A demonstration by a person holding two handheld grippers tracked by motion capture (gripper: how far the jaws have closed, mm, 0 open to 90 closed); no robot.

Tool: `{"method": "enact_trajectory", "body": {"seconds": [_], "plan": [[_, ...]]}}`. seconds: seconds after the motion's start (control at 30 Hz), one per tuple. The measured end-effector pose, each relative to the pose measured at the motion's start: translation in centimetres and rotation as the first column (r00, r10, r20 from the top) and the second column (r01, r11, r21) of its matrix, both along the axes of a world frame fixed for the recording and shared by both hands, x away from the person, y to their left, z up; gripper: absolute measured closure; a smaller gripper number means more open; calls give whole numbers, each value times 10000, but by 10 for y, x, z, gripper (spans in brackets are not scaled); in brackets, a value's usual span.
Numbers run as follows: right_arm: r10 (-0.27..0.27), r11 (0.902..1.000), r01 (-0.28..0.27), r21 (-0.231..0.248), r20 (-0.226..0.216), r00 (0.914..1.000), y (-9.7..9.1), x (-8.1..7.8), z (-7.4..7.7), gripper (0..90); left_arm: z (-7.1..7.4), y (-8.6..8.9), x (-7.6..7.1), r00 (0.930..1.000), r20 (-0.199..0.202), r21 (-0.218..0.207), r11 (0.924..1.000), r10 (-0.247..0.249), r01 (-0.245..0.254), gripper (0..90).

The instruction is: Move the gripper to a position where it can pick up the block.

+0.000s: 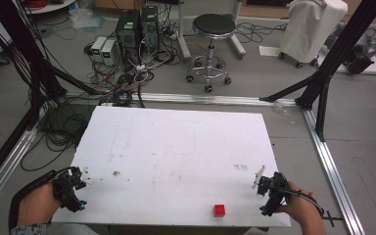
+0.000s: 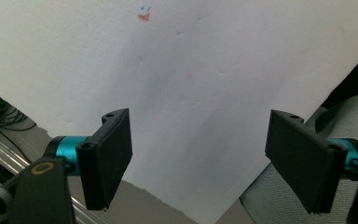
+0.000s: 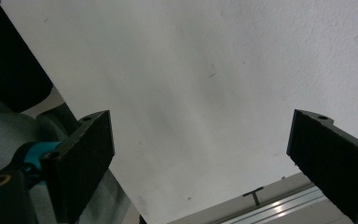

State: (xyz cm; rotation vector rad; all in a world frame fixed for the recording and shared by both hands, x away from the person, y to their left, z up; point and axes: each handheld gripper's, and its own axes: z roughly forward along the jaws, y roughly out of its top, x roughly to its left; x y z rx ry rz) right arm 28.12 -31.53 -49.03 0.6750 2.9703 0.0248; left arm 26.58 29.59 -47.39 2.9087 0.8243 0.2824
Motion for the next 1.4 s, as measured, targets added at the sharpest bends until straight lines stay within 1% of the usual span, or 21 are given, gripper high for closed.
{"method": "enact_trajectory", "body": {"seconds": [0.13, 0.23, 0.43, 0.9, 0.97, 1.03, 1.23, 1.4], "plan": [[-70, 9999, 71, 85, -22, 10000, 0, -1, 1, 67, 1, -1, 0, 10000, 24, 32, 10000, -6, 6, 231], [-58, 9999, 57, 131, 71, 10000, -1, -1, 2, 67, 1, -2, 1, 10000, 21, -5, 10000, -4, 4, 230], [-142, 9998, 142, 107, 27, 9999, -1, -2, 2, 67, 0, -2, 1, 10000, -22, 2, 10000, -3, 3, 230], [-47, 10000, 47, 82, 23, 10000, 0, -2, 3, 67, 0, -2, 1, 10000, -2, 21, 10000, 12, -12, 230], [-11, 10000, 10, 43, 81, 10000, 1, -2, 4, 67, 0, -2, 0, 10000, 8, -13, 10000, 51, -51, 230], [146, 9999, -146, 54, 44, 9999, 4, -1, 5, 67, 0, -2, 0, 10000, -39, 24, 10000, -7, 7, 230], [470, 9989, -470, 38, 78, 9989, 14, -1, 5, 67, 1, -1, 0, 10000, 24, 4, 10000, 6, -6, 230], [758, 9969, -760, 181, 89, 9971, 24, -1, 7, 67, 2, -2, 0, 10000, 35, 14, 10000, -45, 45, 230]]}}
